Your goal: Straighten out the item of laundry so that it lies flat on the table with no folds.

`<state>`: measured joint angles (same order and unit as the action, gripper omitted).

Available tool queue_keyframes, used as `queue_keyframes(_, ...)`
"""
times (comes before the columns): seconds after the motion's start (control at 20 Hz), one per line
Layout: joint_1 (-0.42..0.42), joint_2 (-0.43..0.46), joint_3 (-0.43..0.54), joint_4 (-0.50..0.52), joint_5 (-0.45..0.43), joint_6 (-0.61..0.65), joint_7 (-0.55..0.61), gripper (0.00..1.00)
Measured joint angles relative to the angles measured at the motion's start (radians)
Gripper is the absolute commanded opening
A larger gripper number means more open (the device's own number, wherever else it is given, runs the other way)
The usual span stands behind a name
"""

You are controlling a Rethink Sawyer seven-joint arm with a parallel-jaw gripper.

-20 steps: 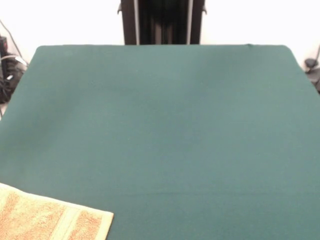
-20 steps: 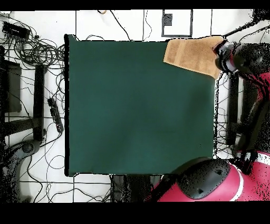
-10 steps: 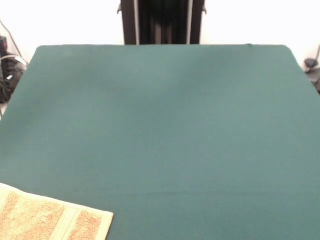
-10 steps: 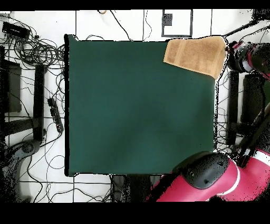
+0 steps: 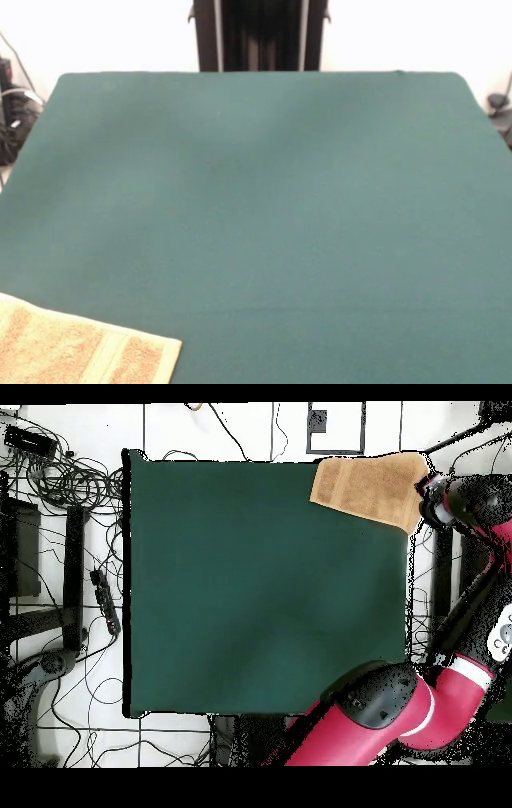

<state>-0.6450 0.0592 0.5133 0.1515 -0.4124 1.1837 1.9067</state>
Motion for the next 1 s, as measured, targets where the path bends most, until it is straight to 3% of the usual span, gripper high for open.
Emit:
queue_keyframes(0.2,-0.002,0.011,0.130,-0.016,-0.150,0.044,0.000,1.00)
queue_keyframes(0.65,-0.041,0.034,0.549,-0.050,-0.517,0.212,0.000,1.00)
queue_keyframes(1.0,-0.091,0.045,0.780,-0.061,-0.674,0.267,0.000,1.00)
